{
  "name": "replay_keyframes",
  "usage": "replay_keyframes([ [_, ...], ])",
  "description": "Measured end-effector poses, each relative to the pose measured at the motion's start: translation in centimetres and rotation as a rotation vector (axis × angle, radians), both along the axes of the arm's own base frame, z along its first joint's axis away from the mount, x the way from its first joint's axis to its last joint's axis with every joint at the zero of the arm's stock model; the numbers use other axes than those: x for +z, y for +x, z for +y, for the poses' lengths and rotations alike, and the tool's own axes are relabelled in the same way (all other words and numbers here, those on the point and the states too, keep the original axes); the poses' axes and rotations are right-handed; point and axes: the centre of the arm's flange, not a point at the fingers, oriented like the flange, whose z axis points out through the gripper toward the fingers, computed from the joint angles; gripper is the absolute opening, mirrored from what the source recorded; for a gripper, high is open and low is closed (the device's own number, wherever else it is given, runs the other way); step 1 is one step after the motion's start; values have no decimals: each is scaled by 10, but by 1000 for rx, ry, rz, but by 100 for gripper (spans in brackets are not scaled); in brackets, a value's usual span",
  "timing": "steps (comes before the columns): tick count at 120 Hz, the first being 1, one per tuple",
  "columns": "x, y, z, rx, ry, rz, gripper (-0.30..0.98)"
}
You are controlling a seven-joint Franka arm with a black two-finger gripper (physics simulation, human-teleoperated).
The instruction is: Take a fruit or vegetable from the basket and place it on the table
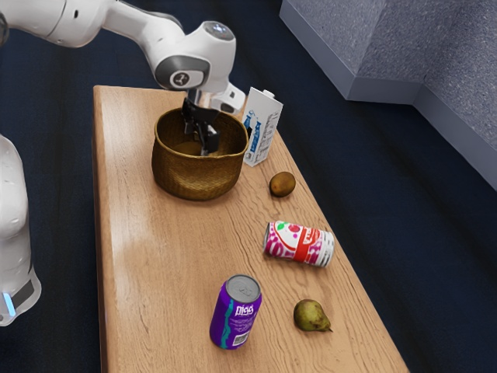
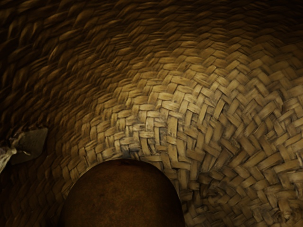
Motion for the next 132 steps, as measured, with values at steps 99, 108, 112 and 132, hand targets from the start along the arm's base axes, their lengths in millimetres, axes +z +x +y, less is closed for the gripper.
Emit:
replay_keyframes([
  [99,-43,3,10,59,-59,-22,84],
  [108,-42,2,11,65,-55,-27,77],
  [112,-41,2,11,67,-52,-28,73],
  [132,-40,4,6,49,-31,-29,54],
])
